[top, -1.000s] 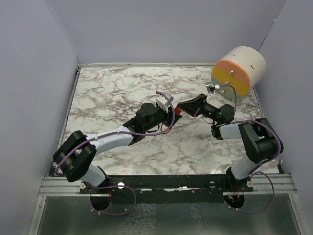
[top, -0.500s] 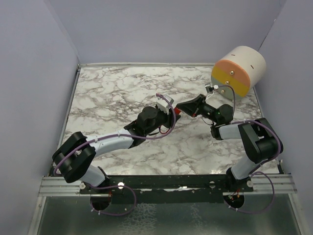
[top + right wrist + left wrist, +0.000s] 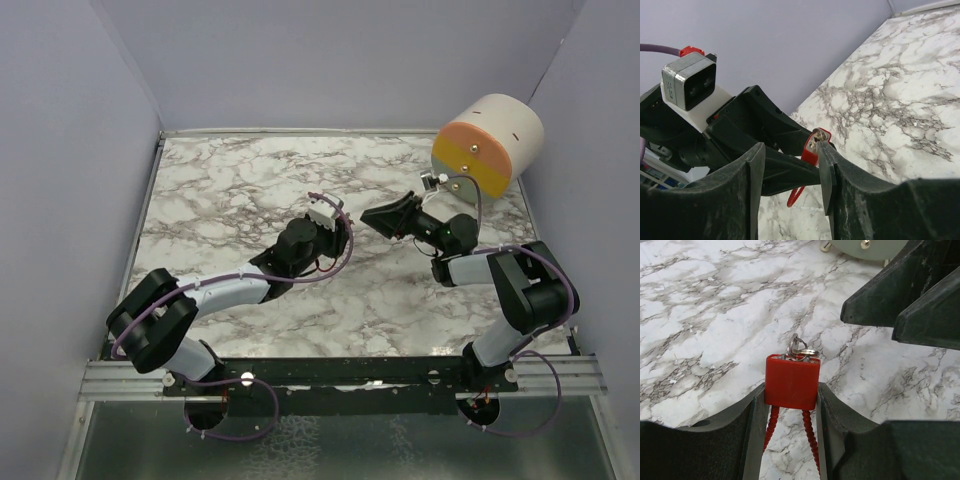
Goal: Unlock with the key
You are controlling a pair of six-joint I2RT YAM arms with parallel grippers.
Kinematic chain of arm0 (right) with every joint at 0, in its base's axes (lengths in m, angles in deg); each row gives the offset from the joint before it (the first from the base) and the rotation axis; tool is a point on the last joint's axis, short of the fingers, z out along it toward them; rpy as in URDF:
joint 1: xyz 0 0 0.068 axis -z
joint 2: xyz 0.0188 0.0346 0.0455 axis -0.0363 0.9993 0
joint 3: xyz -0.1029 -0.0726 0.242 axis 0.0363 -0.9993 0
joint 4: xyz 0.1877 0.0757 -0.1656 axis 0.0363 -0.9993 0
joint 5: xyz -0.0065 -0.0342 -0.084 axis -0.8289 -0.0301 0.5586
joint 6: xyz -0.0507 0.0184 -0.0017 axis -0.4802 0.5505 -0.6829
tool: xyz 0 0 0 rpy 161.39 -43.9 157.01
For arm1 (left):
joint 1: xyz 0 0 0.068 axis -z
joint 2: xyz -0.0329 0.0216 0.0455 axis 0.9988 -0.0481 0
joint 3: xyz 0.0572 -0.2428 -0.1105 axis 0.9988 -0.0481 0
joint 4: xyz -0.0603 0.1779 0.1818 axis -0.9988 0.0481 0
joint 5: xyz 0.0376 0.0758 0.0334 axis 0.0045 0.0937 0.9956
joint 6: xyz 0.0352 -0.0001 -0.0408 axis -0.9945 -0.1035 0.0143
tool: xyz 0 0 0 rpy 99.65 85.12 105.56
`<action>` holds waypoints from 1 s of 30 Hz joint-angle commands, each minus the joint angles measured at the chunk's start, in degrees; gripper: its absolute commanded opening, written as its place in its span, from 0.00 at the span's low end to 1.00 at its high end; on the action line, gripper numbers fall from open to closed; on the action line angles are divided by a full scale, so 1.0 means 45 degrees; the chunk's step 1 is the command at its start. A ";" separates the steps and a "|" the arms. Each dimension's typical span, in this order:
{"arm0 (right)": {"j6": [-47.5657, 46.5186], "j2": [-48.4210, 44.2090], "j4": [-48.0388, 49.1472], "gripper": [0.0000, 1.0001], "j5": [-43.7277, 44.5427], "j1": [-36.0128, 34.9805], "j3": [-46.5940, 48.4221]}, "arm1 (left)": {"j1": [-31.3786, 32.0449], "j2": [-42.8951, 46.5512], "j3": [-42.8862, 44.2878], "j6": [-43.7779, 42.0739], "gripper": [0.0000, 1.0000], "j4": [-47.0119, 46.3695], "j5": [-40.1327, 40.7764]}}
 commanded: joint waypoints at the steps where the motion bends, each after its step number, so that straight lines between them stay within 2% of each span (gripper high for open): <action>1: -0.0204 -0.0486 -0.0380 0.49 0.0827 0.0032 0.0095 | -0.0006 0.0470 -0.0247 -0.0156 0.00 -0.0395 0.0661; 3: -0.0532 -0.0780 -0.1365 0.57 0.1096 0.0037 0.0189 | -0.0005 0.0524 -0.0313 -0.0173 0.00 -0.0396 0.0648; 4: -0.0786 -0.0941 -0.1884 0.64 0.1201 0.0037 0.0256 | -0.0008 0.0544 -0.0334 -0.0190 0.00 -0.0407 0.0628; 8: -0.1683 -0.1544 -0.3993 0.68 0.1474 0.0037 0.0522 | -0.0004 0.0565 -0.0306 -0.0223 0.00 -0.0414 0.0304; 9: -0.1865 -0.1693 -0.4478 0.74 0.1548 0.0037 0.0558 | -0.0010 0.0576 -0.0284 -0.0245 0.00 -0.0432 0.0136; 18: -0.2728 -0.3187 -0.7681 0.75 0.2410 -0.0041 0.0456 | -0.0012 0.0396 -0.0086 -0.0638 0.00 -0.0699 -0.1203; 30: -0.2696 -0.3781 -0.8558 0.74 0.2807 -0.0267 0.0044 | 0.0060 -0.0807 0.0982 -0.0666 0.00 -0.0549 -0.2009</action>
